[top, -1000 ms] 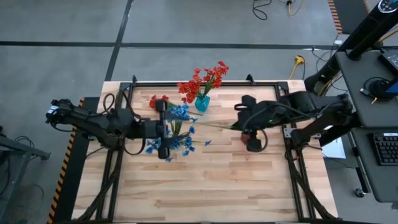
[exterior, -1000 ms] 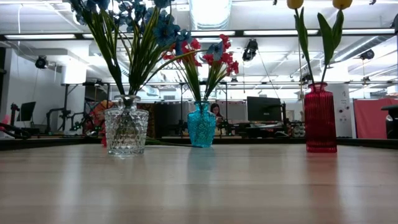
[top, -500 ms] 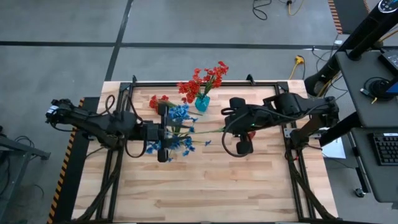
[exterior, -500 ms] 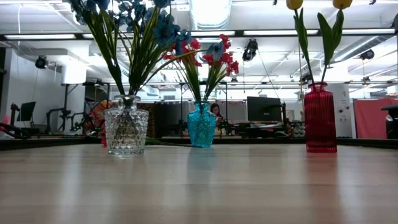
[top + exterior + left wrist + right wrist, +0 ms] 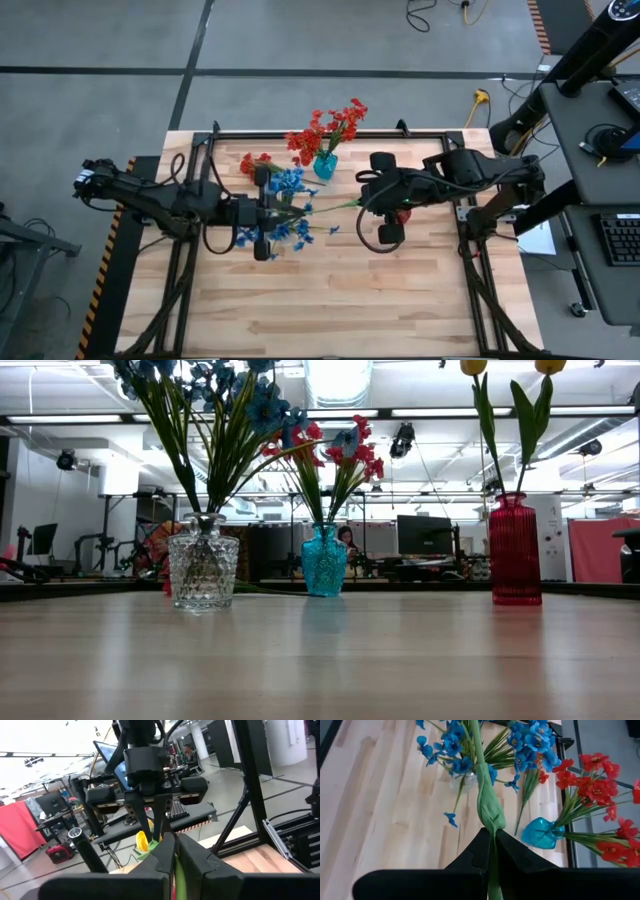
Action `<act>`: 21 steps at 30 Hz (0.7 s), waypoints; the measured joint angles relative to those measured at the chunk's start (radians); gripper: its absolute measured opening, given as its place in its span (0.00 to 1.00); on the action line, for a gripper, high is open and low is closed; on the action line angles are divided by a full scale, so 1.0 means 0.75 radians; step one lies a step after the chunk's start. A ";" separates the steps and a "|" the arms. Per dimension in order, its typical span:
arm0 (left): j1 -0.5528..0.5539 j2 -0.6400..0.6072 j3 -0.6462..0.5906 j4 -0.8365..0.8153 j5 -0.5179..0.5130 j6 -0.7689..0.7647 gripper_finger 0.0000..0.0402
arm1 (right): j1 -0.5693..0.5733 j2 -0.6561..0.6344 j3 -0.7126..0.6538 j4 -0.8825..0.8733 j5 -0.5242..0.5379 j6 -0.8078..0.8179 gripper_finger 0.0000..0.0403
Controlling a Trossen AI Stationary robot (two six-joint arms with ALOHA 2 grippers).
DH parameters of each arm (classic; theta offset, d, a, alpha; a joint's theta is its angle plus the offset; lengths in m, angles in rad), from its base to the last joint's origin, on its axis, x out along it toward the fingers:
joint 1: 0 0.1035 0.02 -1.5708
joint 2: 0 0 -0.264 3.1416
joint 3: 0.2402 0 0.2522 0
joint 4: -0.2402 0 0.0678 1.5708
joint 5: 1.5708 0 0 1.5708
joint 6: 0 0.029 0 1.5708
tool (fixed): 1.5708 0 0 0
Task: Sort flowers into vase by color
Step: Put the yellow flower into the red vase
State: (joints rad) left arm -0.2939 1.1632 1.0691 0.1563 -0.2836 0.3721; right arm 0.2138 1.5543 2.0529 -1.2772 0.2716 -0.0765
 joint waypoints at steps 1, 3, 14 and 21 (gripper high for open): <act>0.000 0.000 0.000 0.001 -0.014 0.000 0.00 | 0.000 0.000 0.000 0.003 0.004 0.000 0.03; -0.003 -0.001 0.000 0.001 -0.045 0.001 0.00 | 0.000 -0.005 0.000 0.012 0.031 -0.009 0.03; -0.006 0.003 0.000 0.043 -0.091 0.058 0.00 | -0.004 -0.022 0.080 0.053 0.164 0.028 0.27; -0.006 0.000 -0.001 0.213 -0.308 0.242 0.00 | -0.004 -0.022 0.153 0.055 0.409 0.103 0.45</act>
State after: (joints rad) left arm -0.2987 1.1634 1.0687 0.3160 -0.5148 0.5534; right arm 0.2108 1.5379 2.1674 -1.2358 0.5787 0.0006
